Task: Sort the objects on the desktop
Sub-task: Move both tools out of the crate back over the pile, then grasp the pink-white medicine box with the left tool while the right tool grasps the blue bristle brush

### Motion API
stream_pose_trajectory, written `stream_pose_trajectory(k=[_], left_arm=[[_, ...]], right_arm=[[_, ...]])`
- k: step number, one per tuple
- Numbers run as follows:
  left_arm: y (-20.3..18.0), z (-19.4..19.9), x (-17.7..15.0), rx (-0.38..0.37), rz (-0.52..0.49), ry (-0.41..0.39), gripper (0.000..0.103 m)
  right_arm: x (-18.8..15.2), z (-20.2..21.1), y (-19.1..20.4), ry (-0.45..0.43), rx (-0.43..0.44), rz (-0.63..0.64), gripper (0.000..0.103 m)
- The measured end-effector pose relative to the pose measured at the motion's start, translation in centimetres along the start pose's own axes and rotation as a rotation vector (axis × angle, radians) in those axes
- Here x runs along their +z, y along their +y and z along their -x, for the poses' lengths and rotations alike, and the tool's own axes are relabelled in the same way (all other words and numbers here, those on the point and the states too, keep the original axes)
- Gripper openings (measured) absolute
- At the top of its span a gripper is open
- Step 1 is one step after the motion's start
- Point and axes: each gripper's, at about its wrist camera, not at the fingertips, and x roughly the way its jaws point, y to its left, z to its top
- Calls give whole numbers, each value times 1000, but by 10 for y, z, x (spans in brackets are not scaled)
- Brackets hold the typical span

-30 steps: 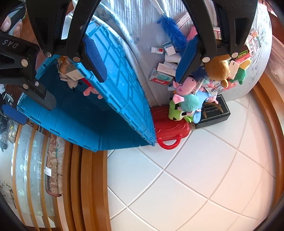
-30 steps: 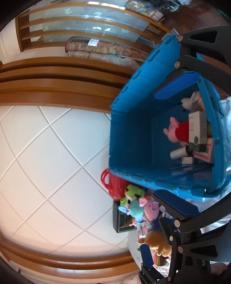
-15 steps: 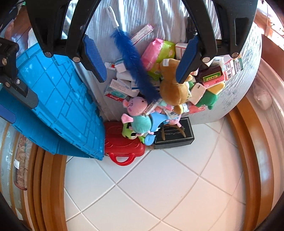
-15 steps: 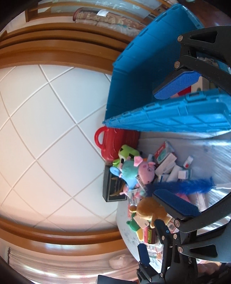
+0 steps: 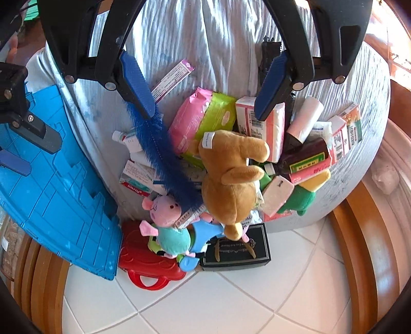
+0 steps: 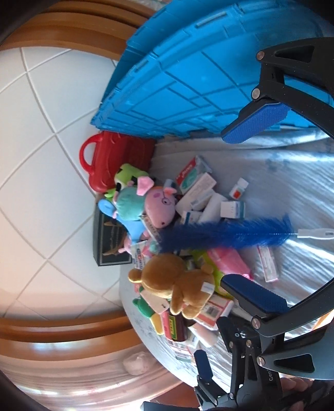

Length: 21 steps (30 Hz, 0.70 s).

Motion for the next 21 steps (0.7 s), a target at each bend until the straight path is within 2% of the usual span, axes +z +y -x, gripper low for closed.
stream_pose_trajectory(k=[8,10,11,18,19,20,21], left_arm=[[-13,-72,-33,-97,-78,149,80],[-21,-88,-40,-138,-111,178,80],[-26,-96,-44,-151,-131,187,80],[-58,-145,-64,-201,-273,236,79],[-61,-153,-66,-200,-285,241,76],[-64,-159,-67,-198,-295,247,67],[-66,-166,-69,-195,-300,254,53]], right_arm=[[-39,-67,8,185,-5,-48,102],[-49,-79,8,219,-18,-65,91],[-54,-84,8,236,-25,-76,82],[-83,-113,5,313,-53,-132,70],[-85,-117,5,318,-55,-139,68],[-87,-121,5,325,-54,-146,65],[-90,-126,5,330,-49,-151,64]])
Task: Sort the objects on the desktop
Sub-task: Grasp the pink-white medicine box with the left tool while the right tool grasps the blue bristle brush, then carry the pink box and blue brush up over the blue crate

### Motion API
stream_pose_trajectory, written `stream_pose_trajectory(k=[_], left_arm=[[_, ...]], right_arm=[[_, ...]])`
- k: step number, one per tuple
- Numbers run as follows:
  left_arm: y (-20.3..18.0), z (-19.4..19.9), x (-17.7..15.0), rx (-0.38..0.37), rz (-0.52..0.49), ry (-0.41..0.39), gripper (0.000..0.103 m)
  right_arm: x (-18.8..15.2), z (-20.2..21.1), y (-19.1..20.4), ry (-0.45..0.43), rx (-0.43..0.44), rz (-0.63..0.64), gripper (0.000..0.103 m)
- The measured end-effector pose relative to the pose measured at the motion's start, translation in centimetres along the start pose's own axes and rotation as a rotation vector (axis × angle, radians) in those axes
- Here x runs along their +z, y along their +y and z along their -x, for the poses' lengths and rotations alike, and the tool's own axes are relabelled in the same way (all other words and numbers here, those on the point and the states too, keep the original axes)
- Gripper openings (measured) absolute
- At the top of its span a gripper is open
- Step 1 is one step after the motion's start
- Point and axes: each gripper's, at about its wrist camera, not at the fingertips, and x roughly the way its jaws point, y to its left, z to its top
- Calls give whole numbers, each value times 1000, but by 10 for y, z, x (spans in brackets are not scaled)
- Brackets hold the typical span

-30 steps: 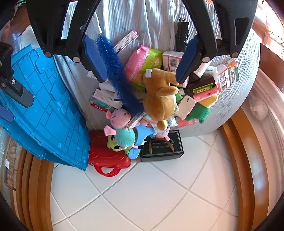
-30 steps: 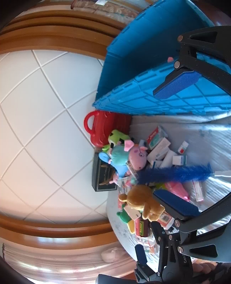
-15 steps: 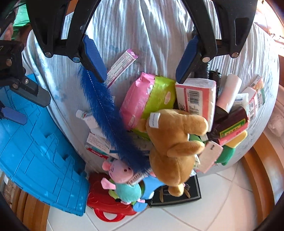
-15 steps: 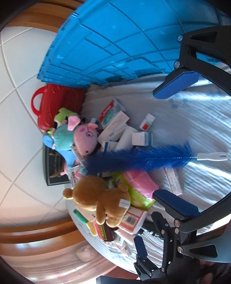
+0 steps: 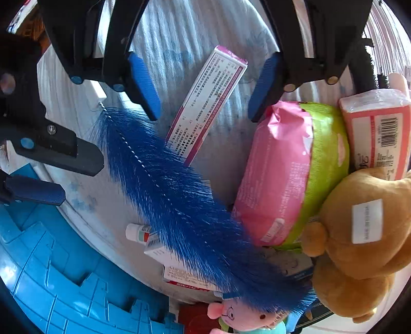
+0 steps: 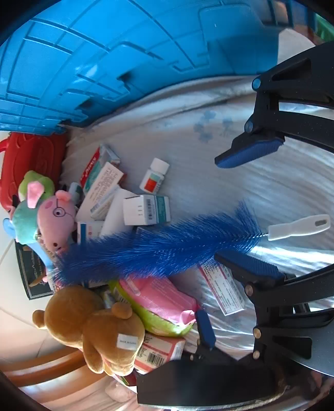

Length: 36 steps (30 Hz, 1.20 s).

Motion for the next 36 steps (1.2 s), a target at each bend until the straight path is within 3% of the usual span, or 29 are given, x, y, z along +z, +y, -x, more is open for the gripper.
stream_pose_trajectory(k=[1,3,6,10,14,20,21,26,32,36], left_arm=[[1,-3,0,4,7,-10,52],[5,-2,0,6,32,-43,38],[14,0,-1,0,61,-55,30],[13,3,-4,12,44,-67,30],[12,7,-6,21,54,-86,29],[11,15,-12,26,62,-93,29],[11,17,-14,27,66,-93,29],[12,25,-21,30,86,-86,29],[14,36,-29,38,110,-76,28],[14,48,-38,57,110,-53,28]], right_arm=[[-1,-4,1,4,5,-4,64],[-1,-13,3,13,19,-8,64],[-2,-26,9,28,41,-10,64],[0,-43,13,46,80,-27,58],[2,-59,12,67,133,-56,36],[6,-73,11,83,152,-66,33],[7,-73,12,75,140,-57,29],[10,-76,20,90,92,9,27],[10,-76,12,90,130,-52,27],[2,-70,13,90,118,-41,17]])
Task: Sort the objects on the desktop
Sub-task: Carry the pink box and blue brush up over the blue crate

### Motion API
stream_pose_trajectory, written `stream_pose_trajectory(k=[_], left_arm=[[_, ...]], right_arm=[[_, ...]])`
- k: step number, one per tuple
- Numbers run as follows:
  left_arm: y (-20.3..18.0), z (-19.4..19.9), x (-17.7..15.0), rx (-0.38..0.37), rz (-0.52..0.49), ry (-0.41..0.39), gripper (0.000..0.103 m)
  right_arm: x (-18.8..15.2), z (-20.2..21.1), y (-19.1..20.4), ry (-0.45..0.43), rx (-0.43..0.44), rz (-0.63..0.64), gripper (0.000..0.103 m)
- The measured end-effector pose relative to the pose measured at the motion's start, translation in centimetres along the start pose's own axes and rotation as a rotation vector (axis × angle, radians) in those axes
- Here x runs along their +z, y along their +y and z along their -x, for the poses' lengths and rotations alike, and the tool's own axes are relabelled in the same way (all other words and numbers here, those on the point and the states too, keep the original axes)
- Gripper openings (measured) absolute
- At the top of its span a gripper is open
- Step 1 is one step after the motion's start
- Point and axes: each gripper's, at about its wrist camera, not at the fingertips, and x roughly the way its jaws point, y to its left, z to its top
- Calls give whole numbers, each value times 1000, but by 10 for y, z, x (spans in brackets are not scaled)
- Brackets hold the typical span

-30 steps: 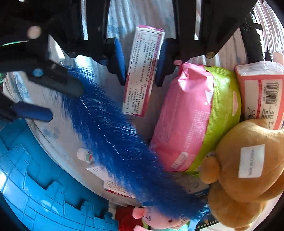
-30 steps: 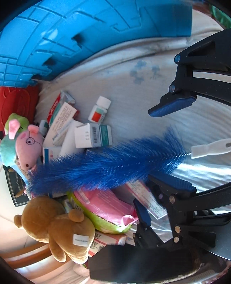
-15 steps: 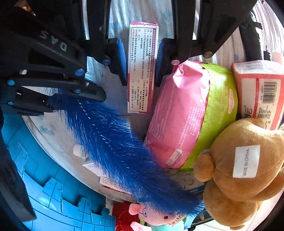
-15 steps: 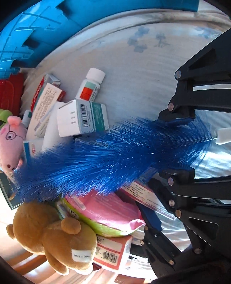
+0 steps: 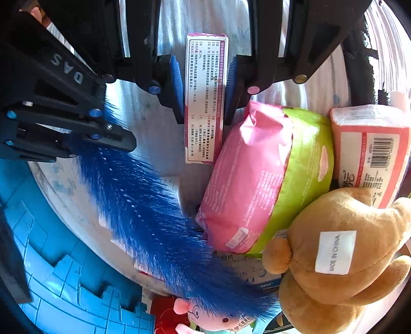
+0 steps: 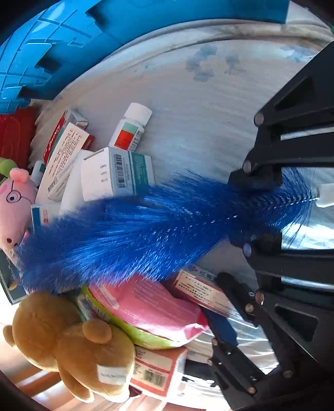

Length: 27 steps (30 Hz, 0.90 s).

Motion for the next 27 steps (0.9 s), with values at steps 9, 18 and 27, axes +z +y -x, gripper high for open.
stream_pose_trajectory(k=[9,18,27], left_arm=[[0,76,6,4,8,-90,28],[-9,174,43,36,14,-257,28],[-61,217,125,66,4,-398,28]], right_arm=[[-12,67,2,-121,14,24,15],[30,160,8,-315,6,47,15],[47,245,8,-446,-3,70,15]])
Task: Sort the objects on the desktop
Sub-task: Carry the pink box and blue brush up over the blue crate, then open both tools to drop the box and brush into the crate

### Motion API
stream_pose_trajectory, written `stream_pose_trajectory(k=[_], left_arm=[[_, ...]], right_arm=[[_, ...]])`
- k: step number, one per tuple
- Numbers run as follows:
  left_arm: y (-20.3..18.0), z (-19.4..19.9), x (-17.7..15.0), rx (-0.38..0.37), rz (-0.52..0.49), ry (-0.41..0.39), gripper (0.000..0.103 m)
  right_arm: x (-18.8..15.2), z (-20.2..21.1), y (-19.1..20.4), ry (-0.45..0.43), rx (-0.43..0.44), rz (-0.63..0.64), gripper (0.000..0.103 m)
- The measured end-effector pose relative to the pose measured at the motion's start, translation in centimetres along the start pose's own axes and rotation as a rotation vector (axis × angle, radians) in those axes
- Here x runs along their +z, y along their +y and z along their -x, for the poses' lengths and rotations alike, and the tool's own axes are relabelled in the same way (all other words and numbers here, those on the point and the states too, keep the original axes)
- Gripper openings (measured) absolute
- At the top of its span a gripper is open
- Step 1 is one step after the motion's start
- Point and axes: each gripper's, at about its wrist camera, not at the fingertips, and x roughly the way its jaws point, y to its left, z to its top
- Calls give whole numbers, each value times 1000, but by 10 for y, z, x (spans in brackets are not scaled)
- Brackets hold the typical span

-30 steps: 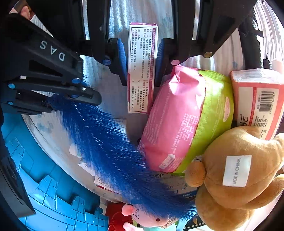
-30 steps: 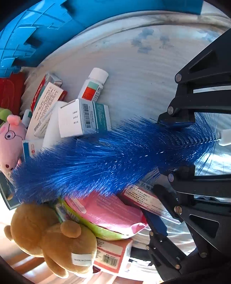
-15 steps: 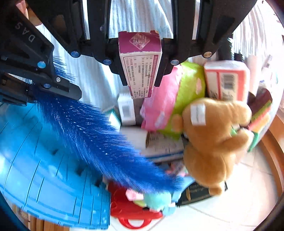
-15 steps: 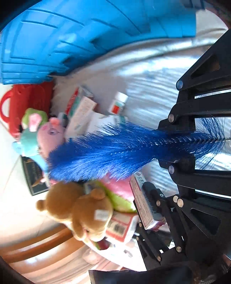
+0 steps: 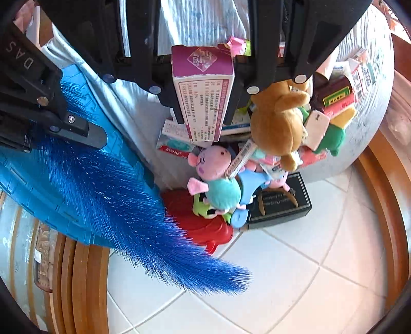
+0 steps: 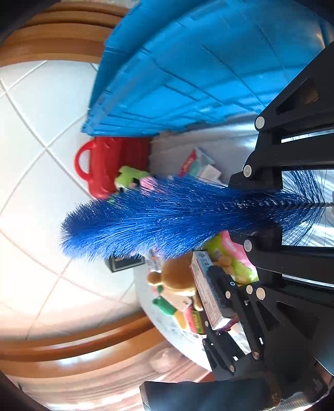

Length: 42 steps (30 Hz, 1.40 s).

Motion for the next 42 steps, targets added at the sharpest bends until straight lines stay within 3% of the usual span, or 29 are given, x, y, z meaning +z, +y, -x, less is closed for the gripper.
stream_pose_trajectory(k=[7,17,26,34,35,37,38,39,41,42], left_arm=[[-55,17,53,-24,-14,-103,28],[-173,23,111,-112,-32,-164,28],[-262,2,136,-152,-68,-78,28],[-299,-20,144,-120,-80,-20,28],[-301,-22,144,-113,-77,-19,28],[-301,-26,145,-114,-65,-5,31],[-300,-28,145,-115,-60,8,43],[-299,-28,145,-118,-57,6,63],[-295,-24,142,-108,-46,-31,82],[-294,-21,141,-99,-45,-43,84]], right_arm=[[42,61,-38,-111,-57,-3,15],[90,132,-147,-195,-190,-39,15],[81,146,-253,-152,-281,-85,15],[81,143,-297,-153,-308,-114,15],[83,141,-298,-165,-315,-116,18],[88,139,-306,-189,-325,-125,35],[90,138,-310,-198,-322,-133,61],[91,139,-313,-204,-323,-137,86],[90,145,-313,-226,-348,-123,99],[88,149,-312,-238,-357,-119,100]])
